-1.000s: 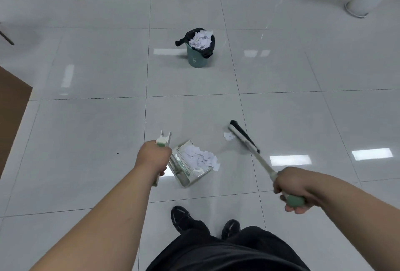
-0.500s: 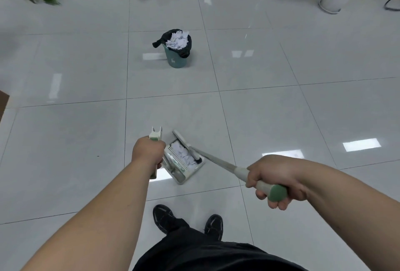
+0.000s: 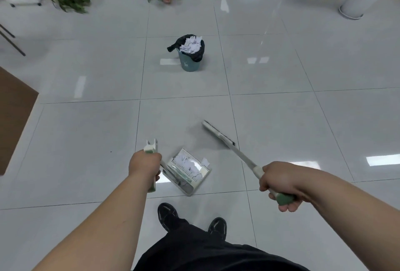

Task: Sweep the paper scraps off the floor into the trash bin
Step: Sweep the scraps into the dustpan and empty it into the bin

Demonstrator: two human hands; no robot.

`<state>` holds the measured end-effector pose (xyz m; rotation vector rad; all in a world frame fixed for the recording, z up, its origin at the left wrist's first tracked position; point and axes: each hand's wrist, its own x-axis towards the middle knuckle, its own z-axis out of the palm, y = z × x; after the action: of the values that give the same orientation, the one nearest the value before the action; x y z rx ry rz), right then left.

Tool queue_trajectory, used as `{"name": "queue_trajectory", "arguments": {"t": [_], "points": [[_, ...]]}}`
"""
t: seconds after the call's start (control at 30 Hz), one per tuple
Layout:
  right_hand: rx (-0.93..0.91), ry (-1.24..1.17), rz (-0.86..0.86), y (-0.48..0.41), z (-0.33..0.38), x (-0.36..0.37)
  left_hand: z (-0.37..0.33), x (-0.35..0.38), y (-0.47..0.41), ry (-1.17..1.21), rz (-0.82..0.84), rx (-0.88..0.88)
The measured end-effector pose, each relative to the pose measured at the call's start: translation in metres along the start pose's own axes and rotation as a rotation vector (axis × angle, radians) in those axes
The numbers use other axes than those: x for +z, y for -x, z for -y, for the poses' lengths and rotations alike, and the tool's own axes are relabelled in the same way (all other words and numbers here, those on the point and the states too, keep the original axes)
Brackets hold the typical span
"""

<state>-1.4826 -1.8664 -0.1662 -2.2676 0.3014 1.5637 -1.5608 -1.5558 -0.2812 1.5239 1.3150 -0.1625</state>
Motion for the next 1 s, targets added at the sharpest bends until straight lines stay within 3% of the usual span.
{"name": "queue_trajectory", "arguments": {"t": [0.13,0.37,0.63,1.0], "points": [[0.022,0.113,0.072,-0.014,-0.001,0.034,0.001,0.012,0.005,0.004,-0.01,0.013],[0.022,-0.03,0.217,0.014,0.024,0.021,0.002,0.009,0.005,0.014,-0.023,0.032],[-0.105,-0.054,0.138,0.046,0.032,-0.028,0.017,0.0,0.027,0.009,0.019,0.054],[-0.207,-0.171,0.025,0.062,0.041,-0.059,-0.015,-0.043,0.042,0.168,-0.092,0.043]]}}
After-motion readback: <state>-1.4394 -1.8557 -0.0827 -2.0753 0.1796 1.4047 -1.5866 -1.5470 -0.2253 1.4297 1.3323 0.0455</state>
